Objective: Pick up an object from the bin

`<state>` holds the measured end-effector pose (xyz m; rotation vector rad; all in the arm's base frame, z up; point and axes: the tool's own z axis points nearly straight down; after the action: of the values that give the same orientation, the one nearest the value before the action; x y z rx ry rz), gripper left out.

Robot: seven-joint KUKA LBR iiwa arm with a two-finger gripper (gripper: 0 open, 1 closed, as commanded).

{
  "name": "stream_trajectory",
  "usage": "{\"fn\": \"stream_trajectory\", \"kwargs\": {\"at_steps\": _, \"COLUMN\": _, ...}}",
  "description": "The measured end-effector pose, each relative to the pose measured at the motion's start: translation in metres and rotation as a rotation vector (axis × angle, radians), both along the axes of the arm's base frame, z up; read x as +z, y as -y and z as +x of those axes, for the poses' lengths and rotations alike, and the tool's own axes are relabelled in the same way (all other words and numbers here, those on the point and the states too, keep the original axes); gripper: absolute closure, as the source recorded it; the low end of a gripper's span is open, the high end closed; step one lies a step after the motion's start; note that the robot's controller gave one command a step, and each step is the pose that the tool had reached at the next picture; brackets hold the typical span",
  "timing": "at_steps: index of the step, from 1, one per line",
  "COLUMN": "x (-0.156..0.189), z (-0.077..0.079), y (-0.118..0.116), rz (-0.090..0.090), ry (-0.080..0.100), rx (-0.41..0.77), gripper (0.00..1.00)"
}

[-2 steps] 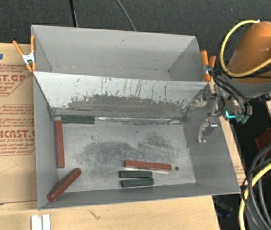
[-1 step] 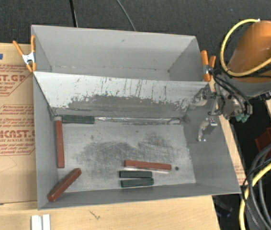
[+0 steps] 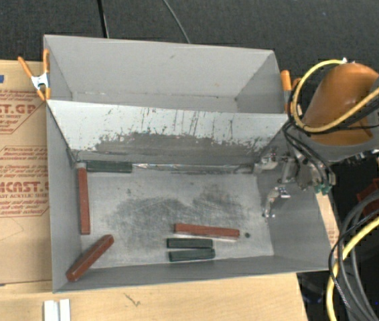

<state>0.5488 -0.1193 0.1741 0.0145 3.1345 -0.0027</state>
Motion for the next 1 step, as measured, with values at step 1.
{"fn": "stream_trajectory", "kwargs": {"at_steps": 1, "x": -0.0259, "z": -0.0090, "y": -0.0307, "rz": 0.003, "ry": -0.010, "rx": -0.067, "gripper": 0.00}}
